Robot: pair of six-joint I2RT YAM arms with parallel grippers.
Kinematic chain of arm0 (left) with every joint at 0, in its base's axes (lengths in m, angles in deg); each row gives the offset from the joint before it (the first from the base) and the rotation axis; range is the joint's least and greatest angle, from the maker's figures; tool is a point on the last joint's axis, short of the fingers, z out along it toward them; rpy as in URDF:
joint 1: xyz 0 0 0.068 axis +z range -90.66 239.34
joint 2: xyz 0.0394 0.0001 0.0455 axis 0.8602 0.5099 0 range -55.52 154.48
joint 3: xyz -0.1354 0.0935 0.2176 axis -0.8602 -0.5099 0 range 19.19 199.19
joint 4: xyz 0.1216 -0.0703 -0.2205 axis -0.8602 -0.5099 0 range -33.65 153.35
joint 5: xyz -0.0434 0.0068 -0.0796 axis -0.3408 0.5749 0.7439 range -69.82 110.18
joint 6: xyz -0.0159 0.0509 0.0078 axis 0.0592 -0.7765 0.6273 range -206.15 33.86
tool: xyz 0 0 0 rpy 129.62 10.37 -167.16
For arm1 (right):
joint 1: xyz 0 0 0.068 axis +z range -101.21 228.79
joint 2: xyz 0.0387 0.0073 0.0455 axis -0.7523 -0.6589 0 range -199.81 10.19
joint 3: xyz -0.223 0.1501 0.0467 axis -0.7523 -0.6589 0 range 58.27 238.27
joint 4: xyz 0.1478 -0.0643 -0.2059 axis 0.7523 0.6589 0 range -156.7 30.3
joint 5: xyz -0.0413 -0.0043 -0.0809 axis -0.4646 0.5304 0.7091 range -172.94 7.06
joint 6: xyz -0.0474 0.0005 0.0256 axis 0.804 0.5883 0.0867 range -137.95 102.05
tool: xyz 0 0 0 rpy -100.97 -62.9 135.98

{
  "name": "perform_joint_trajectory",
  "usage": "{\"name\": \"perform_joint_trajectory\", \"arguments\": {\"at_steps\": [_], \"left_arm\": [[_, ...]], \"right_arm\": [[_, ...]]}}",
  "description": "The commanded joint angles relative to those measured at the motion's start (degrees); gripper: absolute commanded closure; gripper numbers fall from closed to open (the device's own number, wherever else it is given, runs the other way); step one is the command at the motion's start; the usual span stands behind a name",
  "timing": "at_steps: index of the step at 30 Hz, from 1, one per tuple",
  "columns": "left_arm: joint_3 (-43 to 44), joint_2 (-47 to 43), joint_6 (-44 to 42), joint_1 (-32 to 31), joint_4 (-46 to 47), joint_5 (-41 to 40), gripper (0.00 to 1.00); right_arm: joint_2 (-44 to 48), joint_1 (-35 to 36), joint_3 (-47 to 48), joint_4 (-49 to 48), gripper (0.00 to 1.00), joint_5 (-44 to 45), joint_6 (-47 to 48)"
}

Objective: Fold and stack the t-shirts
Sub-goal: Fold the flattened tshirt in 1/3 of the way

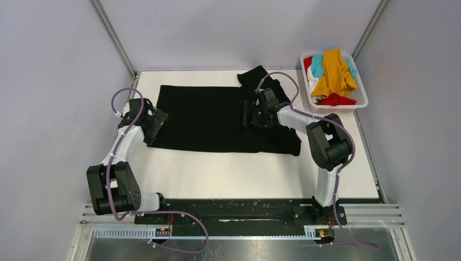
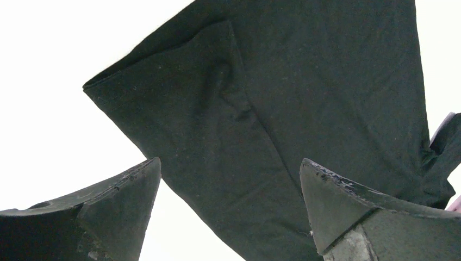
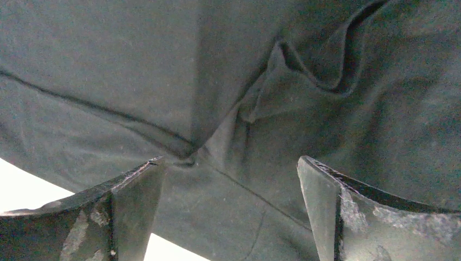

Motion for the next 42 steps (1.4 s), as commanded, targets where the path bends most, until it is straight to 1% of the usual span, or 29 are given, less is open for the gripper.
{"name": "perform_joint_trajectory", "arguments": {"at_steps": [1,4,8,10,12,16,19,22,25,27,30,34,38,42], "left_arm": [[0.5,-0.4,-1.2,0.2,2.9,0.9,0.01],[0.5,-0.4,-1.2,0.2,3.1,0.4,0.01],[1.1,0.1,-1.3,0.2,3.4,0.3,0.01],[1.6,0.5,-1.3,0.2,3.8,0.3,0.01],[2.1,1.5,-1.3,0.2,4.3,0.9,0.01],[2.9,4.8,-1.1,0.1,6.9,4.2,0.01],[3.3,8.4,-0.4,-0.4,9.2,7.3,0.01],[4.2,12.5,0.1,-1.8,10.7,7.4,0.01],[6.0,17.9,1.2,-2.1,11.3,8.0,0.01],[7.0,21.3,2.0,-2.1,11.4,8.3,0.01],[7.1,23.9,2.3,-2.1,11.0,8.4,0.01],[4.8,23.3,2.4,-2.1,9.0,9.6,0.01],[0.4,19.4,1.1,-2.1,6.9,9.2,0.01],[-6.7,14.0,0.4,-2.6,6.5,9.6,0.01]], "right_arm": [[-2.9,-0.2,6.7,0.8,0.0,4.0,-0.8],[-8.3,-0.3,13.9,2.9,0.01,3.5,-0.3],[-15.2,-0.2,25.8,5.5,0.01,-2.5,-0.1],[-15.7,-0.2,27.8,5.2,0.0,-4.4,0.3],[-14.1,-0.2,27.0,4.1,0.0,-4.5,1.2],[-7.2,-0.2,20.7,4.7,0.01,-3.1,3.9],[-0.2,-0.2,10.4,4.3,0.0,-2.1,5.1],[5.4,-0.2,1.6,4.5,0.01,-1.4,5.2],[6.1,-0.3,-3.3,4.8,0.0,0.2,5.2],[4.9,-0.9,-4.0,5.6,0.0,0.7,4.6],[4.0,-1.7,-5.1,6.1,0.01,2.1,3.4],[6.8,-2.0,-9.6,8.2,0.01,3.0,3.4],[12.2,-1.9,-16.4,11.0,0.01,3.5,3.0],[18.9,-1.9,-23.3,12.5,0.01,2.6,2.0]]}}
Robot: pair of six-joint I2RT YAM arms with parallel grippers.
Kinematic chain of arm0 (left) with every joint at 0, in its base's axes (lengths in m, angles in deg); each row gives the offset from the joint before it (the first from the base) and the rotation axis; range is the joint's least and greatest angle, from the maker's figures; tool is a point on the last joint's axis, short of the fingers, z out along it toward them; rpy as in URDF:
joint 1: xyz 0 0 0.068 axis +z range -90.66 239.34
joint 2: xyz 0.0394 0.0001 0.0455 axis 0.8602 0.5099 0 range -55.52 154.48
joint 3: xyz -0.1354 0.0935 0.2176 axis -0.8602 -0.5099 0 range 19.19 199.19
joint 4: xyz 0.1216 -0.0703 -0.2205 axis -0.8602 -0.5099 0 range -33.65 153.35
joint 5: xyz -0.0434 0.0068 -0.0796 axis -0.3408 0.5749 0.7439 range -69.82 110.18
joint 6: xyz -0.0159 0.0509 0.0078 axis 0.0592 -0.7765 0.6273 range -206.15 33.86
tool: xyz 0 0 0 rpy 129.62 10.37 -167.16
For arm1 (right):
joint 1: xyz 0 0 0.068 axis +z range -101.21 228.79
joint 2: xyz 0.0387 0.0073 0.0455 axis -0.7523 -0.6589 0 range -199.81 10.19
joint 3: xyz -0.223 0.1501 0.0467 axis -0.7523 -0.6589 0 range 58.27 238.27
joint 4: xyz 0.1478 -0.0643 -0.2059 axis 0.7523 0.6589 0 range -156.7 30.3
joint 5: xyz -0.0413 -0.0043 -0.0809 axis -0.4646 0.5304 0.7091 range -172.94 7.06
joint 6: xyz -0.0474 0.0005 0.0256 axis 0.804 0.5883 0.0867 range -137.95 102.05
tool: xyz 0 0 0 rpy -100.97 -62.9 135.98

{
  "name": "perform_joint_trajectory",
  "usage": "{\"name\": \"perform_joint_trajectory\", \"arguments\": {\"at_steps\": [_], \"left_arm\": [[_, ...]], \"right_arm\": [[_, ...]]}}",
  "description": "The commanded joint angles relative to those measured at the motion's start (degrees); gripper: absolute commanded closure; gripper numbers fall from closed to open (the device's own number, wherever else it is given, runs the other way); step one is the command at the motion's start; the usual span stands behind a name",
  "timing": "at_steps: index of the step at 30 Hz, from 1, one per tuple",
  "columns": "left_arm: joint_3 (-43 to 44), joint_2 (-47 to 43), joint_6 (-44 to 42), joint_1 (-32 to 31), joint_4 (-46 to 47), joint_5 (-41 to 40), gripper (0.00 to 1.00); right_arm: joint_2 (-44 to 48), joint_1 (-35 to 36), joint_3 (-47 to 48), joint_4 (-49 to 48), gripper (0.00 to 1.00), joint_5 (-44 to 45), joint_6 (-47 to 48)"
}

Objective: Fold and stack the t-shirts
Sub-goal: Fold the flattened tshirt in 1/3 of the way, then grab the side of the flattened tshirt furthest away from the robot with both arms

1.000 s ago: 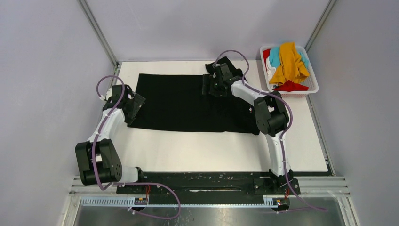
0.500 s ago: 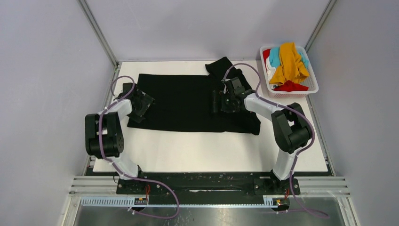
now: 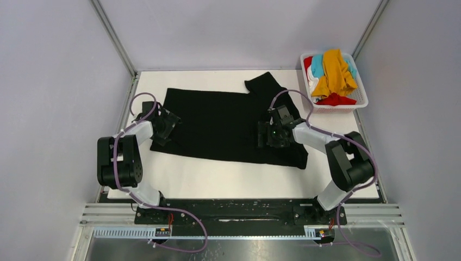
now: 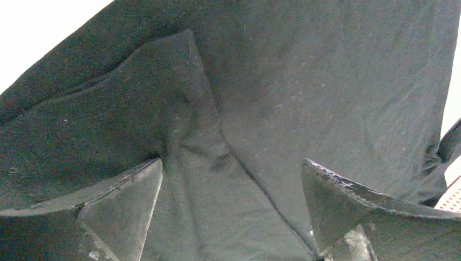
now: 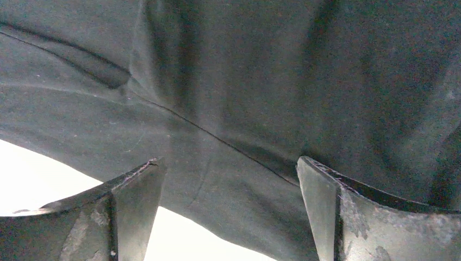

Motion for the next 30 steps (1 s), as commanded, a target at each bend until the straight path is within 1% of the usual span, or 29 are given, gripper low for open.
{"name": "perform_joint_trajectory", "arguments": {"at_steps": [1,8,12,16,20,24,26,28,30], "left_arm": [[-9.1,-5.2,-1.4,-0.6,-5.9,0.2,0.01],[-23.7,-20.5,-1.1,-1.6,-7.6,-1.2,0.01],[-28.7,-29.6,-0.4,-1.8,-10.7,-2.2,0.01],[-30.9,-38.9,0.6,-2.1,-14.7,-3.8,0.01],[-30.1,-45.0,0.4,-2.1,-16.6,-3.5,0.01],[-25.9,-47.4,-0.9,-2.1,-18.6,-3.8,0.01],[-23.0,-47.3,-1.4,-2.1,-18.8,-5.0,0.01],[-20.0,-46.0,-1.4,-2.1,-18.7,-6.9,0.01],[-17.1,-43.6,-1.5,-2.1,-17.3,-7.5,0.01]], "right_arm": [[6.9,-0.3,-7.9,7.7,0.01,1.4,-1.7],[17.6,-0.3,-18.1,10.3,0.01,0.5,-2.4],[22.8,-0.3,-21.6,11.2,0.0,-1.5,-2.9],[28.3,-0.2,-22.9,13.6,0.01,-1.3,-2.9],[32.5,-0.3,-21.4,13.9,0.01,-0.6,-2.6],[34.8,-0.3,-17.3,13.4,0.0,1.2,-3.0],[35.4,-0.3,-14.8,11.8,0.01,4.3,-3.5],[35.2,-0.3,-13.1,9.5,0.01,9.8,-6.0],[33.2,-0.4,-10.5,8.4,0.01,14.6,-7.6]]}}
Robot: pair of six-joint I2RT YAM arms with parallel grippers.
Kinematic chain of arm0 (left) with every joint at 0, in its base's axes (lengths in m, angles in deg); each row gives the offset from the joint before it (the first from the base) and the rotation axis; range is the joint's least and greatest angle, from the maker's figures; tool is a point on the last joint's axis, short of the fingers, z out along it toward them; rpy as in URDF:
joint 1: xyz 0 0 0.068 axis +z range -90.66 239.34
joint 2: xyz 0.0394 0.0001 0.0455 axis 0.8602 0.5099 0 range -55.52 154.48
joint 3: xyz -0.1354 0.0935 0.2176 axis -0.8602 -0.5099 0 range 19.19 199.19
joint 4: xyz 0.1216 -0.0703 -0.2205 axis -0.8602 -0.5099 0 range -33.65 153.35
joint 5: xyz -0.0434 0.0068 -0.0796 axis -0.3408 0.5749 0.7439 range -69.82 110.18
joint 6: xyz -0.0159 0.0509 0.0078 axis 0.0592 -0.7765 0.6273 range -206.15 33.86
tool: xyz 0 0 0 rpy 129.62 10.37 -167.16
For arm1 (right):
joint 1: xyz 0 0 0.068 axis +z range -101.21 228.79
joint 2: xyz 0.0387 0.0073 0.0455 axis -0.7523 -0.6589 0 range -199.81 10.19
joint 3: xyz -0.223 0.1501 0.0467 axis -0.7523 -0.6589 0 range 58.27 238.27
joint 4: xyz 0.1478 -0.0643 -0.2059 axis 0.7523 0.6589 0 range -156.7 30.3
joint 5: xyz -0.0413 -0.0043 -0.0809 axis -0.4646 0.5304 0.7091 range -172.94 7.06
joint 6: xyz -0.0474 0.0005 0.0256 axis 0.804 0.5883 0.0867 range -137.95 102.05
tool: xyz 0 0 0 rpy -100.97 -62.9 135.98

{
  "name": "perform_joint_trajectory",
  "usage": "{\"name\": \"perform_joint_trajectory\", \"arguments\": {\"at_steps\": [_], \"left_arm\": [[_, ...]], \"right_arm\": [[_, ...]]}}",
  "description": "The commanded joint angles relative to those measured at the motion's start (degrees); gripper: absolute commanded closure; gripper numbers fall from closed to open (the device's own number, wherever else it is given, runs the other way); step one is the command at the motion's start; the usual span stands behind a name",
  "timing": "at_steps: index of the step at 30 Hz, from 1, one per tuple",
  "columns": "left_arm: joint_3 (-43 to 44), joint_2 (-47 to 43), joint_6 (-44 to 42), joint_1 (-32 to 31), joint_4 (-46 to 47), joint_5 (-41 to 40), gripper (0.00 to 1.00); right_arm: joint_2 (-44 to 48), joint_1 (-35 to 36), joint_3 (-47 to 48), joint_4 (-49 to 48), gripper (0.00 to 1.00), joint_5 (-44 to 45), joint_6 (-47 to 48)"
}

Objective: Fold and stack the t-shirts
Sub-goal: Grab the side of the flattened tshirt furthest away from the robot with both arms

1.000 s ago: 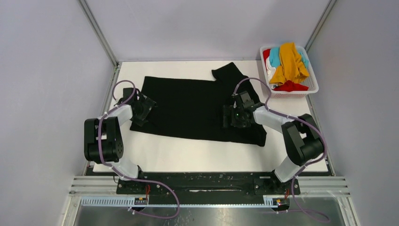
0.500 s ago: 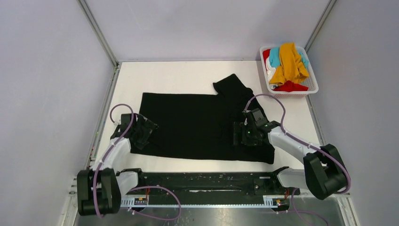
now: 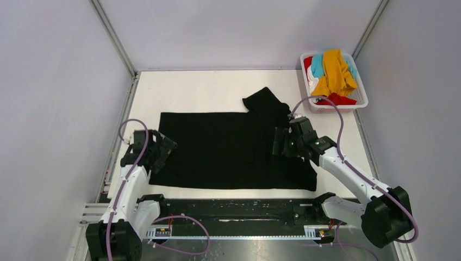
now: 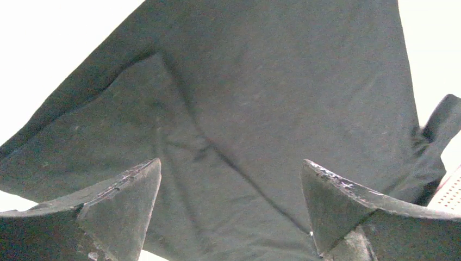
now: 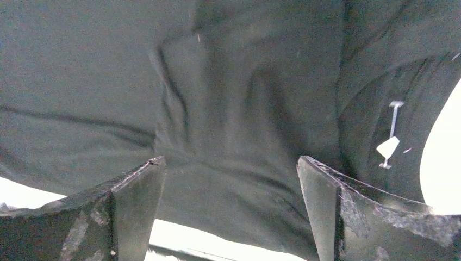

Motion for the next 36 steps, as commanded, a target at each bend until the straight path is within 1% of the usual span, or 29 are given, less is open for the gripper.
{"name": "perform_joint_trajectory", "arguments": {"at_steps": [1,4,8,12,17,18,19,21,24,26,28,33,36], "left_arm": [[8.7,4.0,-1.0,0.0,2.9,-3.9,0.01],[14.0,12.1,-1.3,0.3,6.0,-4.1,0.01],[22.8,25.6,-2.2,1.3,8.8,-3.7,0.01],[33.9,40.0,-4.2,2.6,8.7,-5.0,0.01],[53.6,57.6,-5.8,3.2,0.0,-12.8,0.03],[58.7,60.9,-5.8,3.3,-2.2,-14.0,0.03],[61.3,63.5,-5.8,3.3,-3.3,-15.5,0.05],[68.9,69.5,-5.8,3.3,-6.6,-17.6,0.06],[76.7,75.3,-5.7,3.3,-9.9,-18.2,0.12],[79.5,78.0,-5.2,3.3,-11.9,-17.9,0.18],[80.0,79.2,-5.0,3.3,-12.3,-16.6,0.23],[77.4,79.9,-5.0,2.8,-12.4,-13.6,0.32],[75.7,80.2,-5.2,2.1,-13.1,-12.7,0.43]], "right_arm": [[-2.2,-0.5,7.1,-4.7,0.0,10.8,-2.4],[-7.5,-1.0,12.6,-5.4,0.01,12.9,0.0],[-15.5,-2.9,20.7,-6.5,0.0,12.2,0.1],[-23.2,-4.7,27.2,-7.0,0.01,13.7,1.8],[-31.1,-7.3,35.1,-7.5,0.01,12.2,3.4],[-32.9,-7.6,36.9,-7.1,0.01,11.7,3.5],[-34.6,-7.9,38.6,-6.5,0.01,11.5,3.8],[-38.1,-8.3,41.9,-5.1,0.0,11.4,4.6],[-41.8,-9.1,46.0,-4.2,0.01,12.1,4.7],[-44.6,-9.9,49.0,-4.2,0.0,11.2,3.5],[-48.0,-10.8,53.0,-3.5,0.0,9.3,1.3],[-57.2,-13.6,64.9,-2.7,0.01,0.9,-6.1],[-62.2,-14.1,71.4,-2.6,0.01,-1.9,-8.3]]}}
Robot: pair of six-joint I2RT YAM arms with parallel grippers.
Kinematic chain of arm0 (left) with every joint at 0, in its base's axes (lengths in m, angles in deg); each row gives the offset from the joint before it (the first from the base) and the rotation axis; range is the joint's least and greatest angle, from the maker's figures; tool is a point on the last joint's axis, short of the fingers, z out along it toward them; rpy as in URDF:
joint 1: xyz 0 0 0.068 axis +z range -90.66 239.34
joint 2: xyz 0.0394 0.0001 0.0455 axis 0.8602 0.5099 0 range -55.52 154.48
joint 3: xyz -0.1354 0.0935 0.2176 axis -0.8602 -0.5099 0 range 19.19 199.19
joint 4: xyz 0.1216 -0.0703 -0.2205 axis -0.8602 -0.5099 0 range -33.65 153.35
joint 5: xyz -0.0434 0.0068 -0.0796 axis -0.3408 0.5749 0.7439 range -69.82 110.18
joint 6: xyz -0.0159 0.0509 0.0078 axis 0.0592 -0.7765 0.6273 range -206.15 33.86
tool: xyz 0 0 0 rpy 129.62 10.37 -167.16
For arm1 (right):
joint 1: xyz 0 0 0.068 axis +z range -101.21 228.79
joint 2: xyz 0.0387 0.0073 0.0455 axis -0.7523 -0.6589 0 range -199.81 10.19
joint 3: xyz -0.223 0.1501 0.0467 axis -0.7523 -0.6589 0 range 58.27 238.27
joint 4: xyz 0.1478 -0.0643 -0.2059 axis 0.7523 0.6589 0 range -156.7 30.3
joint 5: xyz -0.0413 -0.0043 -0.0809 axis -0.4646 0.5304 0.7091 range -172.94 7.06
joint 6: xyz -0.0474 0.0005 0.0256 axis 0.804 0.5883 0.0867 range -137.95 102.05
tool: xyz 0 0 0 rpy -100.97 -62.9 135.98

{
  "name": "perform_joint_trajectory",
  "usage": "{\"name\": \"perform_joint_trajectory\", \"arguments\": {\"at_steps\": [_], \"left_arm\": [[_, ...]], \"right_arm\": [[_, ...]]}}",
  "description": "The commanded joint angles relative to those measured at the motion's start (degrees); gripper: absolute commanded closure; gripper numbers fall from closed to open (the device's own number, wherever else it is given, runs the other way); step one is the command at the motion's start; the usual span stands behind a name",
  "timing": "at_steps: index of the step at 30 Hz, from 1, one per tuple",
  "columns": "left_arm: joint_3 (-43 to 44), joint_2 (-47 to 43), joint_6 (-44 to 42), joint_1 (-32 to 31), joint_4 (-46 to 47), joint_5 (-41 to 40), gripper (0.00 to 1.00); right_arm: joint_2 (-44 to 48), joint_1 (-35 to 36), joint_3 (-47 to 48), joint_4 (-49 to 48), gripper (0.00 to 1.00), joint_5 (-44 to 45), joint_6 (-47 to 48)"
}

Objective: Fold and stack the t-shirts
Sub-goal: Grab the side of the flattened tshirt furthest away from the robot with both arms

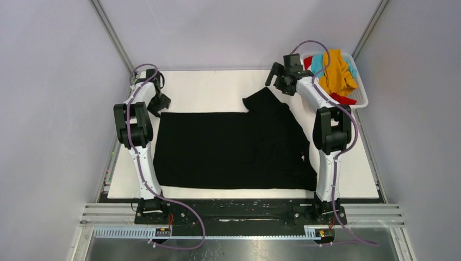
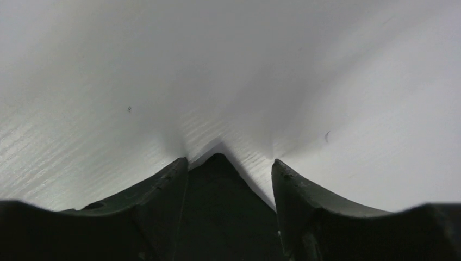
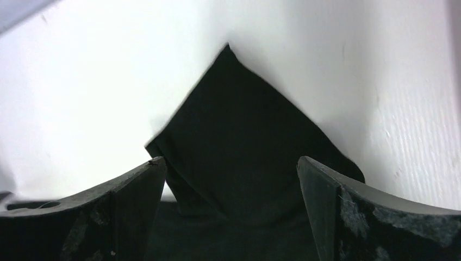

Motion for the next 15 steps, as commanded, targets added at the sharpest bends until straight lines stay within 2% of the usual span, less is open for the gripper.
{"name": "perform_joint_trajectory", "arguments": {"at_steps": [1,5,8,10,11,15], "left_arm": [[-1.2,-0.1,0.3,-0.9,-2.2,0.7,0.44],[-1.2,0.8,0.1,-1.1,-4.4,0.0,0.59],[-0.8,1.2,-0.1,-1.1,-5.1,0.4,0.79],[-1.2,0.9,-0.7,-1.1,-5.2,0.4,0.96],[-1.4,0.7,-0.9,-1.1,-5.5,0.4,1.0],[-3.6,-1.5,-1.7,-1.2,-5.6,0.5,1.0]], "right_arm": [[-6.1,-1.0,10.2,0.6,0.0,-5.8,-5.6],[-15.5,-1.0,23.5,5.4,0.01,-7.2,-6.5],[-22.5,-1.0,34.6,9.7,0.0,-6.4,-7.1],[-25.9,-1.0,39.0,10.1,0.01,-5.4,-7.5],[-27.0,-1.0,40.2,10.0,0.01,-5.0,-7.6],[-29.1,-0.9,40.5,9.1,0.0,-5.3,-8.0]]}}
